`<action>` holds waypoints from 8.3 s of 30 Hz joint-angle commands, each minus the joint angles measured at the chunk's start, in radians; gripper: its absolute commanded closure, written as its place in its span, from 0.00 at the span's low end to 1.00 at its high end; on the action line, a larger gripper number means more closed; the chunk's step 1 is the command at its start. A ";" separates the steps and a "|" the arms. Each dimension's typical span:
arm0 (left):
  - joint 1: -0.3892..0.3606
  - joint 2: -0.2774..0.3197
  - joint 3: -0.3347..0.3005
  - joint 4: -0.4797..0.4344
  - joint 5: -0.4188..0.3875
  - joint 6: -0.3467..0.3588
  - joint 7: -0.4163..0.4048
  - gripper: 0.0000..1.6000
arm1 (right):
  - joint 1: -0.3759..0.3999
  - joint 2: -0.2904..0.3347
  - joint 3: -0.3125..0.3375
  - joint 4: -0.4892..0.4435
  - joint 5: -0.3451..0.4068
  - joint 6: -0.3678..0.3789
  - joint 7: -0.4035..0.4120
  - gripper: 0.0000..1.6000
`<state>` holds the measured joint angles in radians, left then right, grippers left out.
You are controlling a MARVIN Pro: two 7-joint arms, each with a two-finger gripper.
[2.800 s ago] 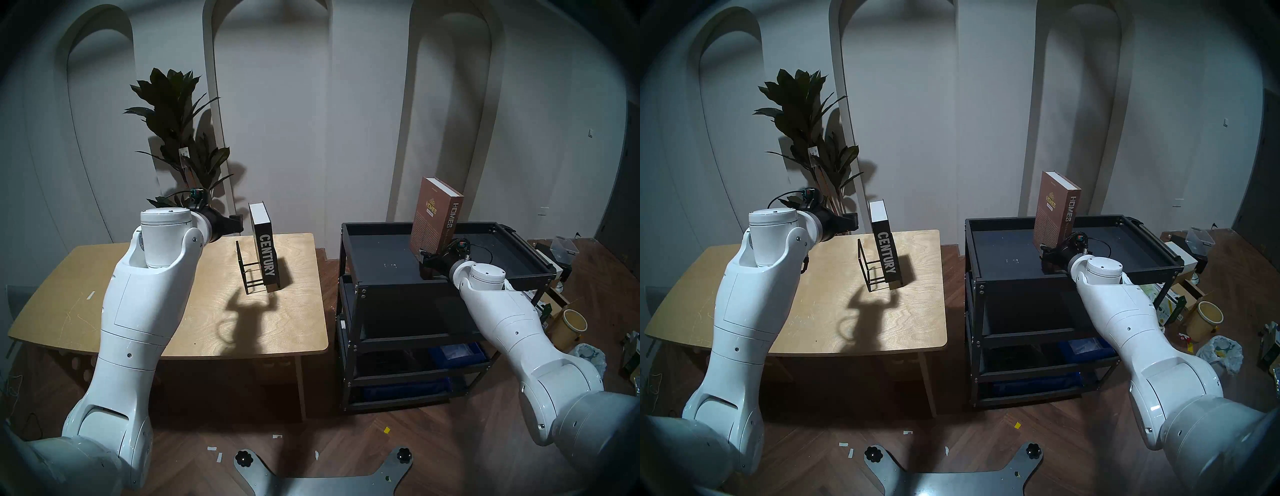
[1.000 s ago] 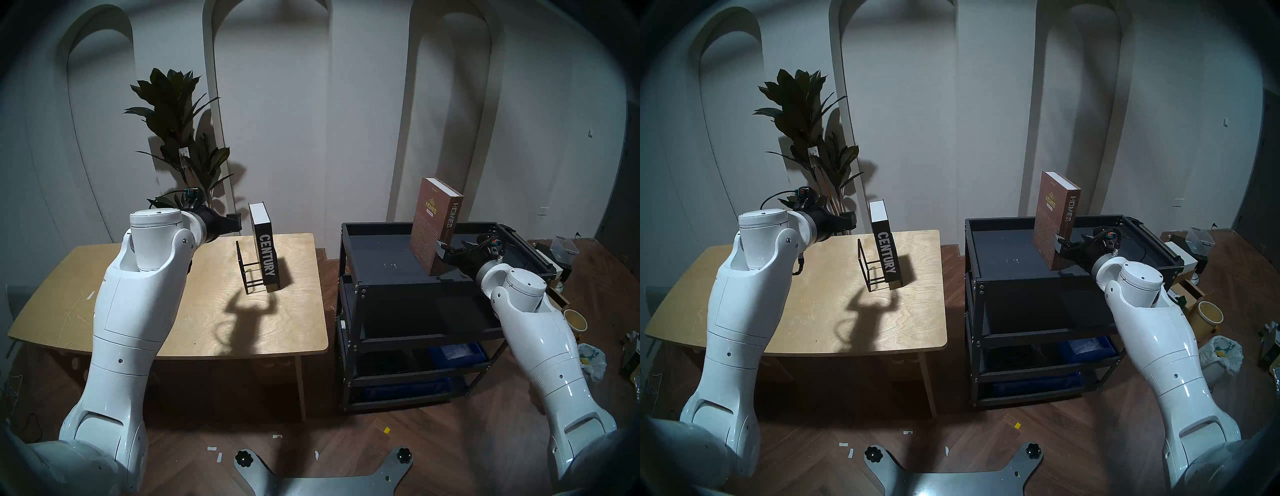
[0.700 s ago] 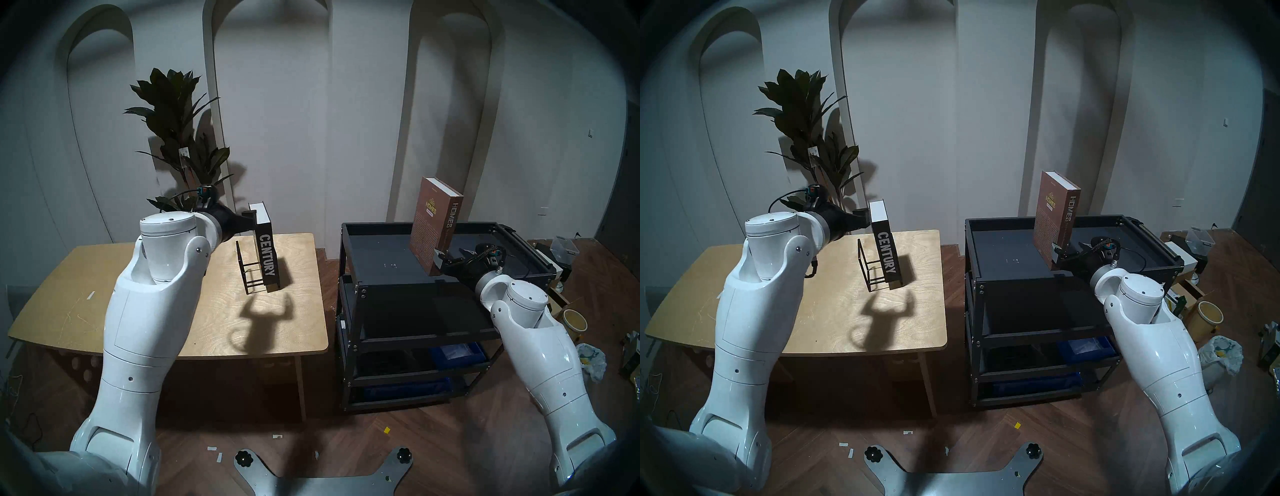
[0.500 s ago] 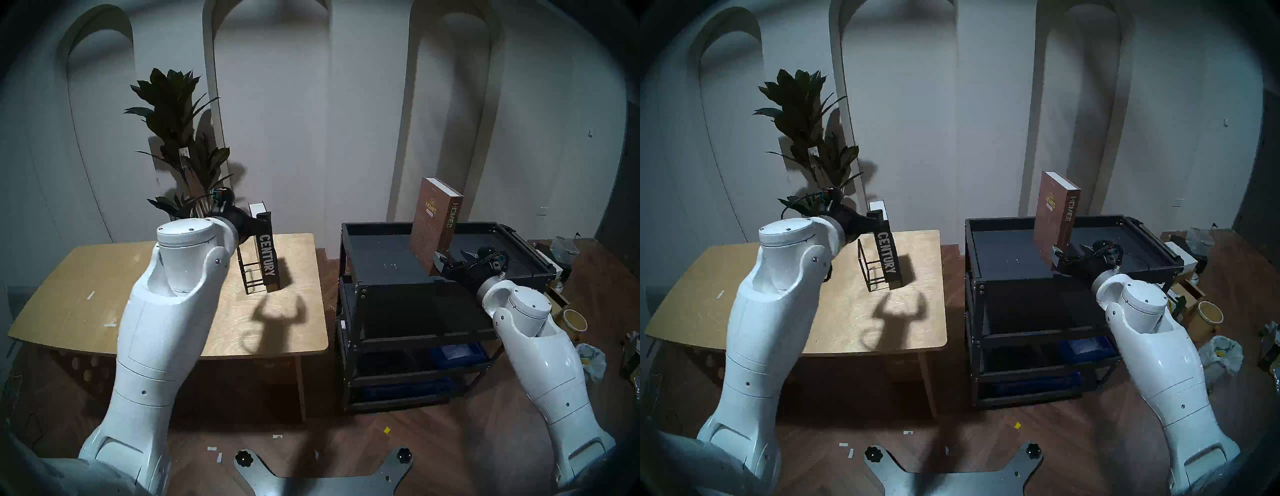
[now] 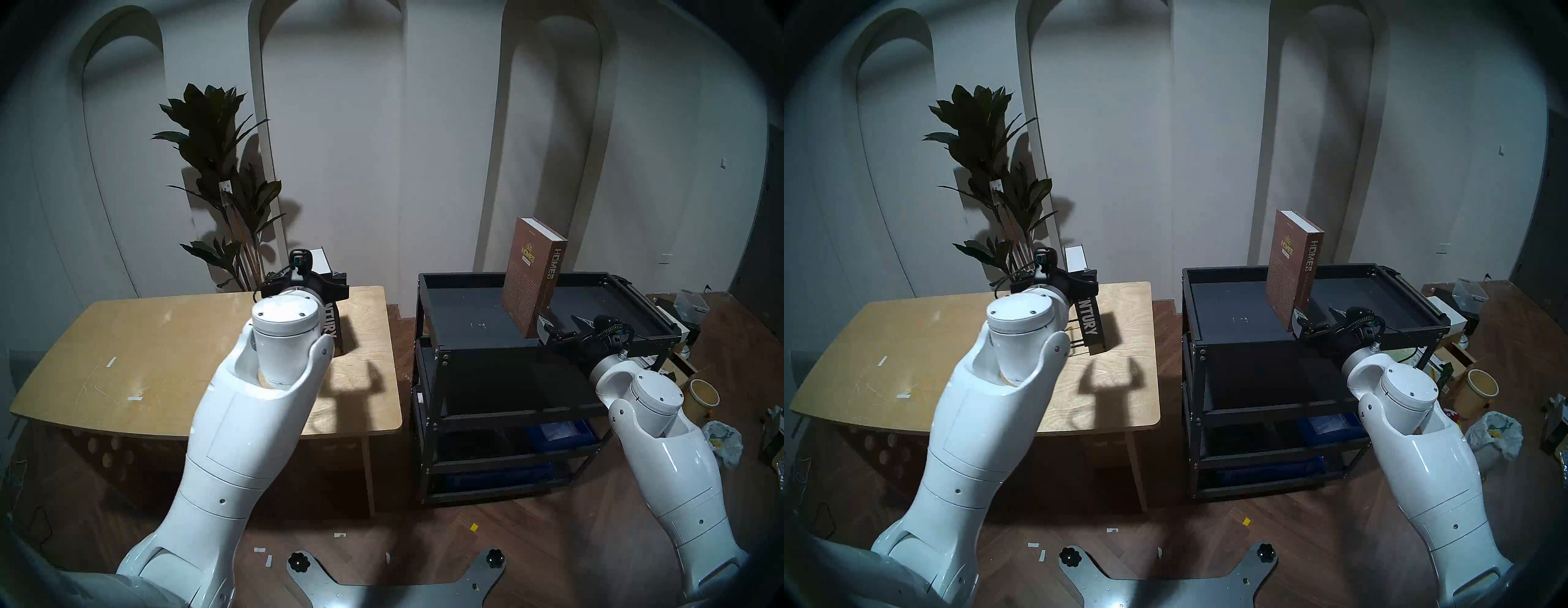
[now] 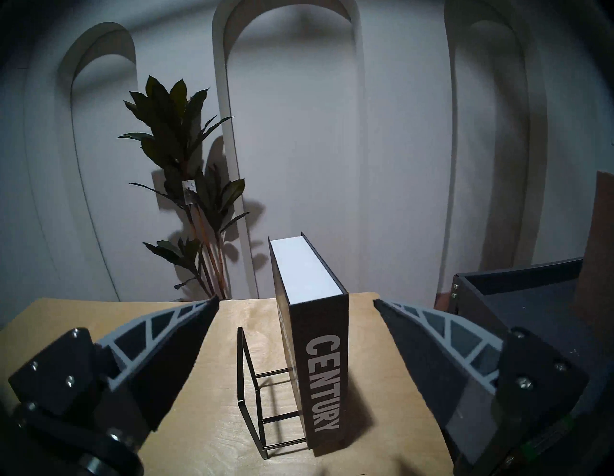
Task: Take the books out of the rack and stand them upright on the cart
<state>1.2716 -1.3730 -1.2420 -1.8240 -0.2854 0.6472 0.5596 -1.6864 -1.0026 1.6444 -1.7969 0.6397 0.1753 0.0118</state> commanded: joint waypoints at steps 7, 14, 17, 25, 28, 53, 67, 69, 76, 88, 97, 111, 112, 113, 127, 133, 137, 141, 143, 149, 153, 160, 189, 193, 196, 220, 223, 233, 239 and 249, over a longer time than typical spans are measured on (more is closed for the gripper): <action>-0.113 -0.104 0.079 0.157 0.126 -0.144 0.164 0.00 | -0.093 -0.028 0.048 -0.091 -0.007 -0.069 -0.030 0.00; -0.173 -0.153 0.109 0.271 0.175 -0.215 0.250 0.00 | -0.133 -0.047 0.065 -0.127 -0.014 -0.103 -0.049 0.00; -0.205 -0.181 0.107 0.334 0.186 -0.250 0.291 0.00 | -0.154 -0.057 0.074 -0.146 -0.023 -0.120 -0.060 0.00; -0.259 -0.232 0.078 0.462 0.186 -0.322 0.354 0.00 | -0.196 -0.079 0.089 -0.183 -0.041 -0.158 -0.080 0.00; -0.284 -0.260 0.055 0.529 0.174 -0.365 0.375 0.00 | -0.217 -0.091 0.094 -0.201 -0.053 -0.178 -0.091 0.00; -0.413 -0.317 -0.034 0.828 0.042 -0.704 0.295 0.56 | -0.280 -0.157 0.069 -0.254 -0.152 -0.309 -0.156 0.00; -0.394 -0.258 0.018 0.773 0.119 -0.675 0.325 1.00 | -0.255 -0.167 0.030 -0.238 -0.163 -0.310 -0.169 0.00; -0.392 -0.246 0.021 0.750 0.134 -0.665 0.340 1.00 | -0.248 -0.167 0.020 -0.233 -0.163 -0.309 -0.168 0.00; -0.388 -0.221 0.020 0.658 0.151 -0.590 0.384 1.00 | -0.206 -0.165 -0.021 -0.216 -0.169 -0.301 -0.161 0.00; -0.420 -0.244 0.044 0.501 0.143 -0.536 0.396 1.00 | -0.080 -0.154 -0.183 -0.182 -0.253 -0.290 -0.107 0.00; -0.412 -0.271 0.095 0.410 0.134 -0.452 0.390 1.00 | -0.001 -0.202 -0.315 -0.162 -0.315 -0.292 -0.070 0.00; -0.415 -0.273 0.165 0.365 0.099 -0.249 0.308 1.00 | 0.141 -0.337 -0.398 -0.021 -0.444 -0.278 -0.059 0.00; -0.419 -0.272 0.167 0.363 0.094 -0.237 0.300 1.00 | 0.159 -0.345 -0.404 -0.004 -0.448 -0.276 -0.058 0.00; -0.426 -0.271 0.169 0.361 0.090 -0.221 0.292 1.00 | 0.179 -0.355 -0.411 0.014 -0.457 -0.274 -0.058 0.00; -0.500 -0.270 0.172 0.325 0.031 -0.079 0.204 1.00 | 0.300 -0.489 -0.427 0.179 -0.488 -0.265 -0.065 0.00; -0.519 -0.287 0.171 0.332 -0.003 -0.044 0.176 1.00 | 0.347 -0.538 -0.431 0.239 -0.471 -0.269 -0.074 0.00; -0.535 -0.295 0.172 0.341 -0.018 -0.025 0.164 1.00 | 0.389 -0.581 -0.428 0.291 -0.456 -0.274 -0.079 0.00; -0.550 -0.302 0.172 0.355 -0.028 -0.016 0.158 1.00 | 0.439 -0.626 -0.423 0.340 -0.438 -0.280 -0.082 0.00; -0.557 -0.306 0.173 0.367 -0.030 -0.017 0.157 1.00 | 0.463 -0.638 -0.424 0.364 -0.425 -0.284 -0.082 0.00; -0.588 -0.328 0.197 0.432 -0.015 -0.048 0.165 1.00 | 0.509 -0.672 -0.426 0.415 -0.404 -0.298 -0.080 0.00; -0.612 -0.345 0.223 0.489 0.008 -0.086 0.172 1.00 | 0.531 -0.686 -0.427 0.446 -0.391 -0.315 -0.079 0.00; -0.648 -0.384 0.252 0.573 0.029 -0.123 0.198 1.00 | 0.552 -0.704 -0.419 0.483 -0.375 -0.355 -0.082 0.00; -0.643 -0.400 0.333 0.632 0.008 -0.132 0.262 1.00 | 0.697 -0.726 -0.377 0.723 -0.328 -0.553 -0.056 0.00; -0.648 -0.402 0.340 0.637 -0.007 -0.116 0.264 1.00 | 0.709 -0.730 -0.376 0.744 -0.321 -0.566 -0.057 0.00; -0.653 -0.397 0.354 0.640 -0.013 -0.112 0.269 1.00 | 0.717 -0.730 -0.375 0.758 -0.315 -0.578 -0.057 0.00; -0.682 -0.365 0.435 0.640 -0.107 -0.142 0.339 1.00 | 0.776 -0.734 -0.352 0.830 -0.226 -0.640 -0.092 0.00; -0.687 -0.366 0.438 0.638 -0.128 -0.137 0.345 1.00 | 0.786 -0.736 -0.351 0.838 -0.217 -0.644 -0.100 0.00; -0.713 -0.356 0.479 0.655 -0.177 -0.139 0.370 1.00 | 0.805 -0.727 -0.368 0.862 -0.199 -0.658 -0.118 0.21; -0.730 -0.350 0.507 0.673 -0.208 -0.148 0.387 1.00 | 0.814 -0.721 -0.385 0.878 -0.190 -0.667 -0.130 0.58; -0.757 -0.327 0.558 0.668 -0.256 -0.169 0.386 0.29 | 0.830 -0.708 -0.409 0.885 -0.192 -0.676 -0.157 1.00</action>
<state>0.5737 -1.7134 -0.7084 -1.1302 -0.5309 0.4998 0.9521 -0.8982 -1.7225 1.2461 -0.8970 0.4582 -0.4889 -0.1387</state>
